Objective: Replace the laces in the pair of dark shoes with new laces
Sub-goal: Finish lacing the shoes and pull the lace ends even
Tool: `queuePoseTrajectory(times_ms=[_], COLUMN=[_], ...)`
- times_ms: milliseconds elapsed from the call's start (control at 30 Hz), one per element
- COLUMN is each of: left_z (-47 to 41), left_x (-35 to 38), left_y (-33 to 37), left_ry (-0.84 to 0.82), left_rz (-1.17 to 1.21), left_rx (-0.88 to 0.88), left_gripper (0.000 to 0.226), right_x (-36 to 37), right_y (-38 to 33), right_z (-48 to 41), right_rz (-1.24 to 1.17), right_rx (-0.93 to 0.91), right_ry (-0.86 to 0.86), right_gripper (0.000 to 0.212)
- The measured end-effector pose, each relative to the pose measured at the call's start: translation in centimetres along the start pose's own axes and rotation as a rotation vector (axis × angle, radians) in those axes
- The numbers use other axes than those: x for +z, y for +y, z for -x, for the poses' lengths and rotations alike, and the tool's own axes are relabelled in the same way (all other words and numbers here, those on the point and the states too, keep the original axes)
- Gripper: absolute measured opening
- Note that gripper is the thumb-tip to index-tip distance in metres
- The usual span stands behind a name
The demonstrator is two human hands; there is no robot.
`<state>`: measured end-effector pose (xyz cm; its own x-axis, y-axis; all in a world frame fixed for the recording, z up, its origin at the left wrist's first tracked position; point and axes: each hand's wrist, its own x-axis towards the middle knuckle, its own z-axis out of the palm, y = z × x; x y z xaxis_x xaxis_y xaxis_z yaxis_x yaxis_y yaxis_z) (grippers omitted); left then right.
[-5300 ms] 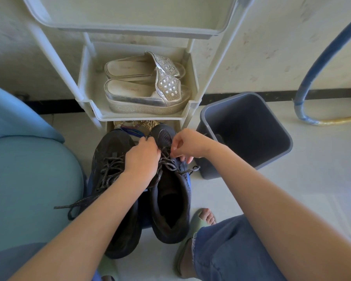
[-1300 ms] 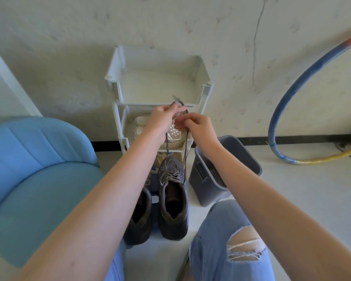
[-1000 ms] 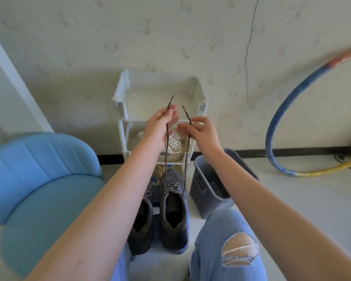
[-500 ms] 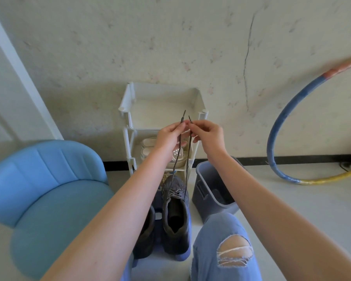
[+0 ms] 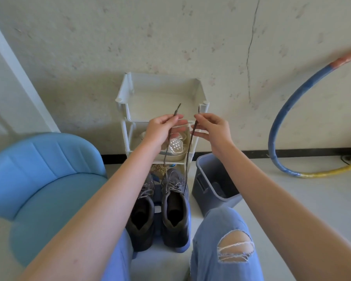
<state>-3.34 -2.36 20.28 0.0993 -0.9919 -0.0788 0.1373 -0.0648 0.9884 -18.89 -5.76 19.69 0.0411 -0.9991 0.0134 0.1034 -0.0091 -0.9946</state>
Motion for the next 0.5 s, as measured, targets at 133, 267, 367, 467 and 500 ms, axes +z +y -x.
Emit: queuePoseTrajectory(times_ms=[133, 267, 367, 467, 500], left_z=[0.0, 0.0, 0.2, 0.1, 0.0], left_x=[-3.1, -6.3, -7.2, -7.0, -6.8], left_y=[-2.5, -6.5, -10.5, -14.2, -15.2], left_ry=[0.070, 0.141, 0.142, 0.107, 0.081], left_rz=[-0.187, -0.374, -0.463, -0.523, -0.561], left_rx=[-0.009, -0.075, -0.208, -0.310, -0.337], left_gripper=[0.022, 0.019, 0.018, 0.011, 0.009], right_x=[-0.9, -1.7, -2.0, -2.0, -1.9], right_y=[1.7, 4.3, 8.3, 12.9, 14.3], right_z=[-0.8, -1.9, -1.8, -1.1, -0.9], right_rz=[0.013, 0.208, 0.644, 0.814, 0.823], right_rx=[0.056, 0.091, 0.114, 0.203, 0.243], right_ry=[-0.039, -0.168, -0.348, -0.403, -0.413], right_gripper=[0.005, 0.008, 0.009, 0.012, 0.014])
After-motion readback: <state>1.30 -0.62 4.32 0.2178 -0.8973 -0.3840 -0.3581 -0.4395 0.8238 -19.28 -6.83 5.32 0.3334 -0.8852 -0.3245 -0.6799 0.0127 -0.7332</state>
